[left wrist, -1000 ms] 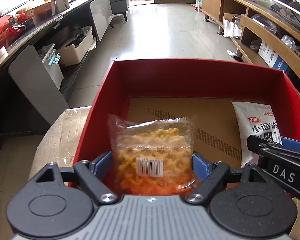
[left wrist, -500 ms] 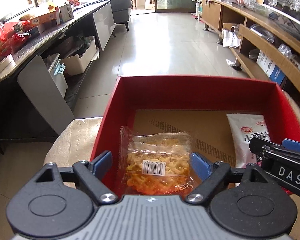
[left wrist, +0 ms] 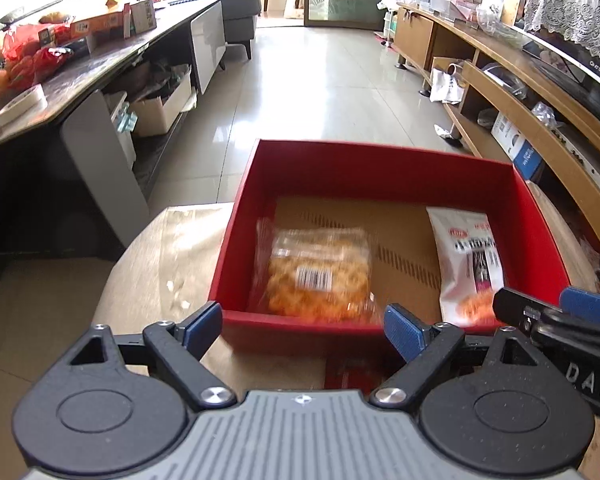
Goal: Organize snacks
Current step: 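Grasp the round bun pack with the left tool while the right tool grasps the blue wrapper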
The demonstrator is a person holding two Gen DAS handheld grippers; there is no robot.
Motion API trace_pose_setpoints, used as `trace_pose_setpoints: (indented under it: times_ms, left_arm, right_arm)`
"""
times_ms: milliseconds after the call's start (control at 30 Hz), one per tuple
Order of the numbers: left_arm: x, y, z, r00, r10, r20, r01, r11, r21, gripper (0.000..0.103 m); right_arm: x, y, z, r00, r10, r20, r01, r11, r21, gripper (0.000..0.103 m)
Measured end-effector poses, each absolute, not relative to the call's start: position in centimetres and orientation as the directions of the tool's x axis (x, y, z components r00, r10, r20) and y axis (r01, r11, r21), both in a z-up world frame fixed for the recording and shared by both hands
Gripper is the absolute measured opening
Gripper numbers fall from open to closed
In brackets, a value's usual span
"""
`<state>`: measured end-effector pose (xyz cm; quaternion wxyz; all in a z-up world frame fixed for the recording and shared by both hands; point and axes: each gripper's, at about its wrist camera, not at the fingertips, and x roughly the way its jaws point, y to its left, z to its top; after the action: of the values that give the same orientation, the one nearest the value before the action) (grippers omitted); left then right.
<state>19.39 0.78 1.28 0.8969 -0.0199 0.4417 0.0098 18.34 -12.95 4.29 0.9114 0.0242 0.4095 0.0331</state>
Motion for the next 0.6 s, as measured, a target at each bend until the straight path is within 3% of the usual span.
trace_pose_setpoints:
  times_ms: [600]
  left_arm:
    - [15.8,4.3,-1.2,0.506,-0.025,-0.862,-0.094,0.992,-0.085,0.086]
  right_arm:
    - [16.7,-10.4,-0.2,0.492,0.096,-0.865,-0.061,0.995,0.076,0.076]
